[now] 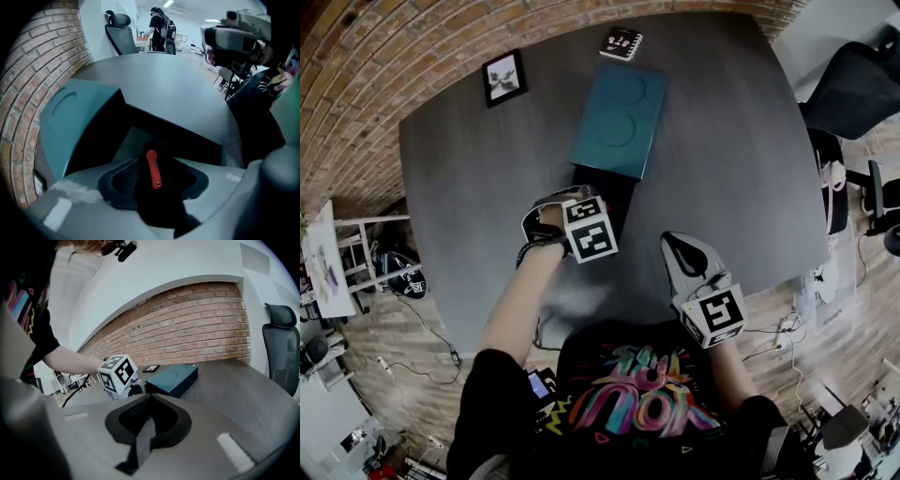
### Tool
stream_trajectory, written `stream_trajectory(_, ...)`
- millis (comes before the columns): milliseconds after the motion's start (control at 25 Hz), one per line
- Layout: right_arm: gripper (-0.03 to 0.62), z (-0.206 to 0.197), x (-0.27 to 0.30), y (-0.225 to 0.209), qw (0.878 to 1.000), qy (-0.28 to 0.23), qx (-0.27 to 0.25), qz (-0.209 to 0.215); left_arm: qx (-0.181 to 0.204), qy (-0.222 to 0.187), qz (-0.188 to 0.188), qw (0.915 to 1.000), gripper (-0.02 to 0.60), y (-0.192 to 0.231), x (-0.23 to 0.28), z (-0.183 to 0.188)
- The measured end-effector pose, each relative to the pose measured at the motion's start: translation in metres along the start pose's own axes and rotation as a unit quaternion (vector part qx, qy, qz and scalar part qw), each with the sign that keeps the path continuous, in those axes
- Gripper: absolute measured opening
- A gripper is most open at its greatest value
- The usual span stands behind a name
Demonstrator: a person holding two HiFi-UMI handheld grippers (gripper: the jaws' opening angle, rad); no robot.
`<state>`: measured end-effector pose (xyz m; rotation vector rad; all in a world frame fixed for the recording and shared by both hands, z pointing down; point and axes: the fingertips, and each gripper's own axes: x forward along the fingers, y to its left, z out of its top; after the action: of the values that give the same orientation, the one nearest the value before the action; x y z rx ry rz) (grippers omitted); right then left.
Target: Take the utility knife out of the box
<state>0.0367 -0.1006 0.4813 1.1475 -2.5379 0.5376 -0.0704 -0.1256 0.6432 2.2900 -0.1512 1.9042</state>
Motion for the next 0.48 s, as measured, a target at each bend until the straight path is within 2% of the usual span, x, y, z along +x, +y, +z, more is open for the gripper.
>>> stream_trajectory(480,-0.002,0.0017,0.0012,-0.008,1.0,-0.003,0.003,-0.006,-0.008,0.0,0.006,0.9999,0.173,0.0004,-0.0003,0.0005)
